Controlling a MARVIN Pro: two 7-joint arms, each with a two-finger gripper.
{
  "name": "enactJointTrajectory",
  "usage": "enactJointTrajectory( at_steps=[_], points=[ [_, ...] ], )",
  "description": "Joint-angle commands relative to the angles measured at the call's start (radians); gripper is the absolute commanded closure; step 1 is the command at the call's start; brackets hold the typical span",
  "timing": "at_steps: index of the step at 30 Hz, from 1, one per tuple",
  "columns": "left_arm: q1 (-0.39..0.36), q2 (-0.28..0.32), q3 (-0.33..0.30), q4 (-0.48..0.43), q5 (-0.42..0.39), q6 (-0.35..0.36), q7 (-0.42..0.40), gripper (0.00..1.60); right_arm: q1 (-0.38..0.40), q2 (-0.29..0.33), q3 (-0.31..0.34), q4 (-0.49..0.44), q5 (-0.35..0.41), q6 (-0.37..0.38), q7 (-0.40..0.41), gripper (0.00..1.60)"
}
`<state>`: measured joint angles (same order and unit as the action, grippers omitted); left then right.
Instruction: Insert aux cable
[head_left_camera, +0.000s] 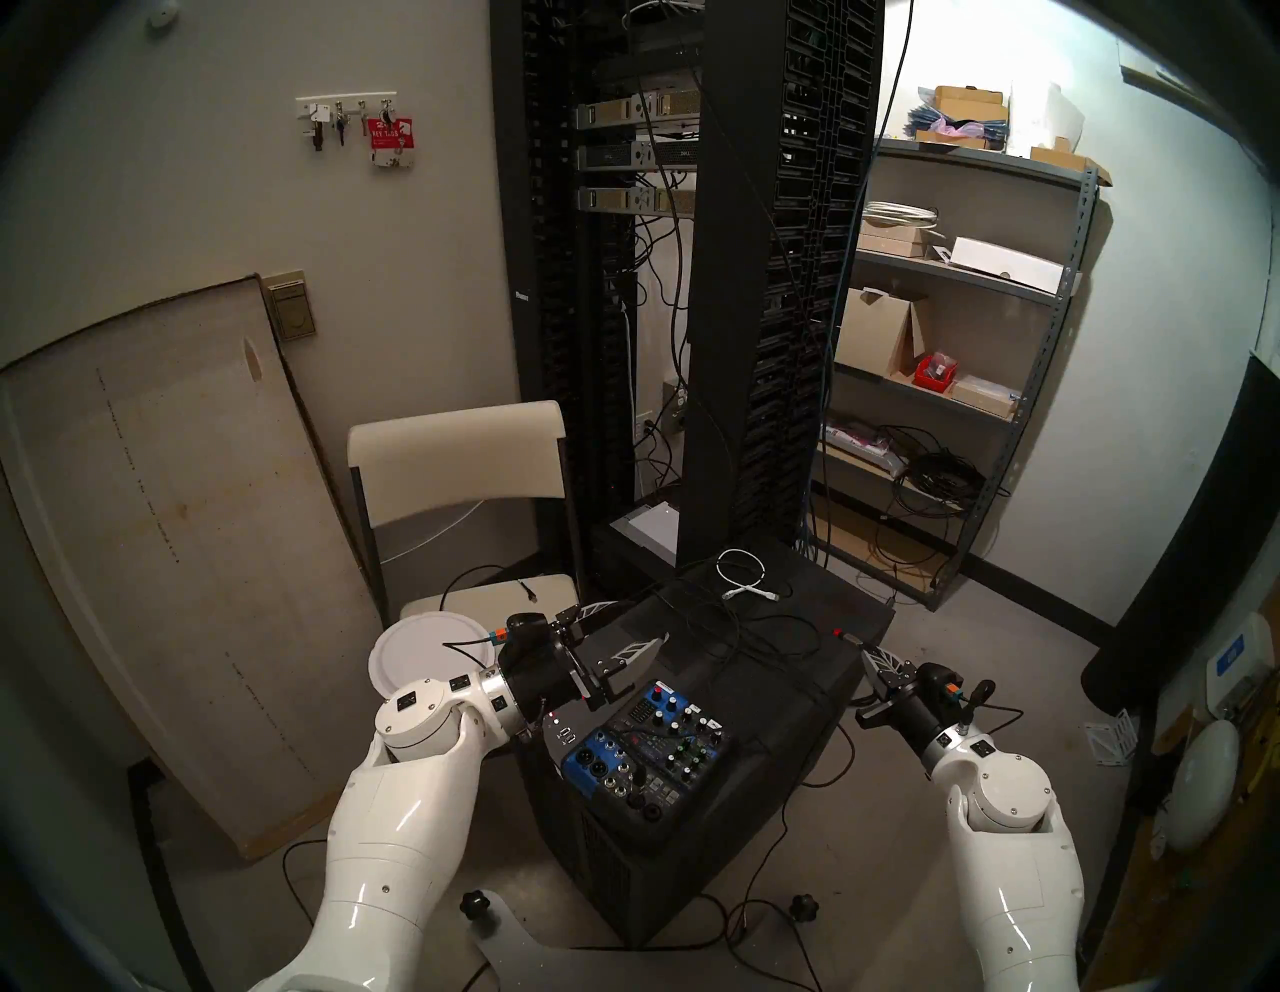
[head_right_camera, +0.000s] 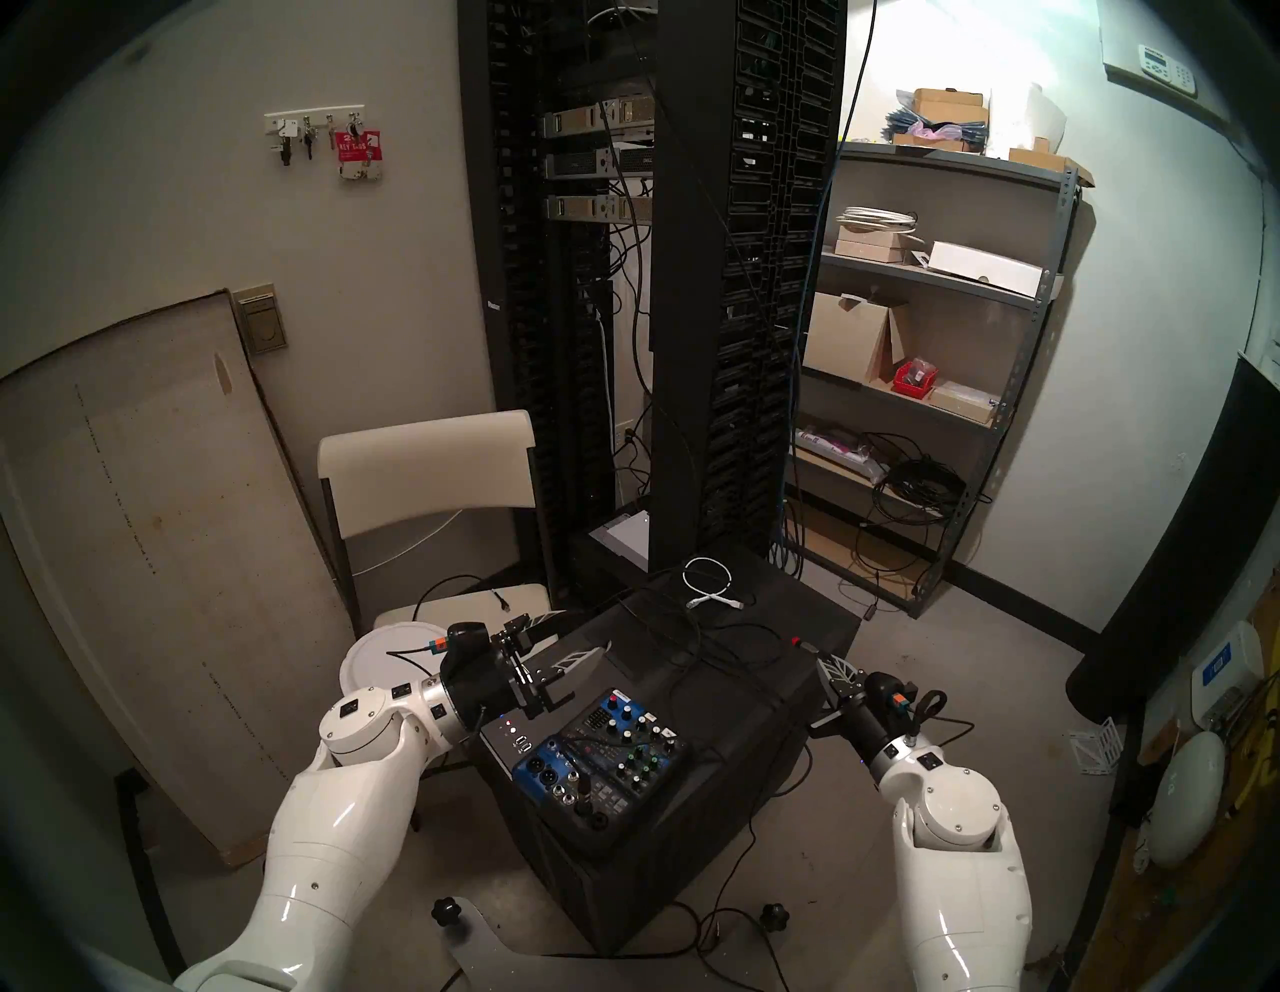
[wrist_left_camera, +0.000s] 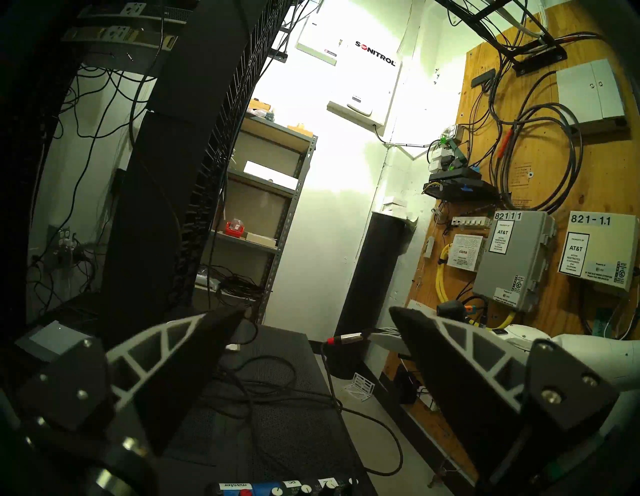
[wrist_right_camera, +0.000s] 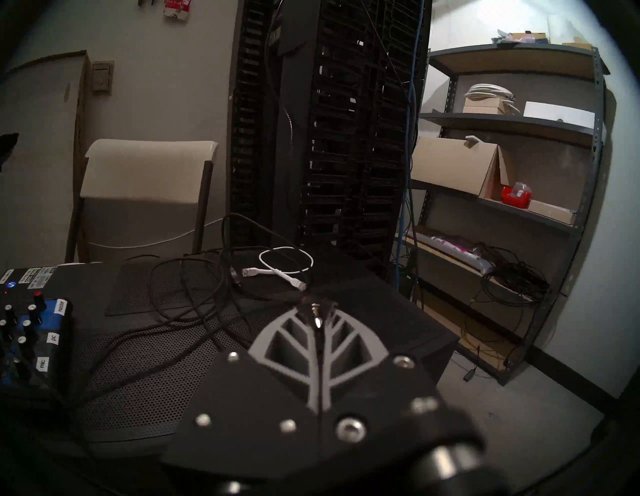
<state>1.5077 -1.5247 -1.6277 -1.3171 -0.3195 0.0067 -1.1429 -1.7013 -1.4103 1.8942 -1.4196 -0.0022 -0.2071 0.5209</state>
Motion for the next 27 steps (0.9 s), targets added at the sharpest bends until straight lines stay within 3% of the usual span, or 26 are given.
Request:
enactJointTrajectory(
  at_steps=[1, 8, 15, 19, 27],
  points=[
    [-0.003, -0.002, -0.001, -0.009, -0.003, -0.003, -0.001, 0.0, 0.092, -0.008, -0.006, -0.008, 0.008, -0.051, -0.025, 1.6],
    [-0.003, -0.004, -0.004, -0.006, -0.006, -0.007, 0.001, 0.0, 0.097, -0.024, -0.027, -0.032, 0.051, -0.055, 0.014, 1.6],
    [-0.003, -0.004, -0.005, -0.005, -0.011, -0.004, -0.003, 0.0, -0.025, -0.064, -0.056, -0.137, 0.121, -0.022, 0.107, 1.6],
    [-0.002, -0.004, -0.006, -0.004, -0.027, 0.015, -0.018, 0.0, -0.08, -0.101, -0.063, -0.168, 0.113, -0.011, 0.158, 1.6],
    [0.006, -0.012, -0.013, -0.009, -0.084, 0.099, -0.072, 0.0, -0.193, -0.141, -0.081, -0.279, 0.099, -0.014, 0.171, 1.6]
  ],
)
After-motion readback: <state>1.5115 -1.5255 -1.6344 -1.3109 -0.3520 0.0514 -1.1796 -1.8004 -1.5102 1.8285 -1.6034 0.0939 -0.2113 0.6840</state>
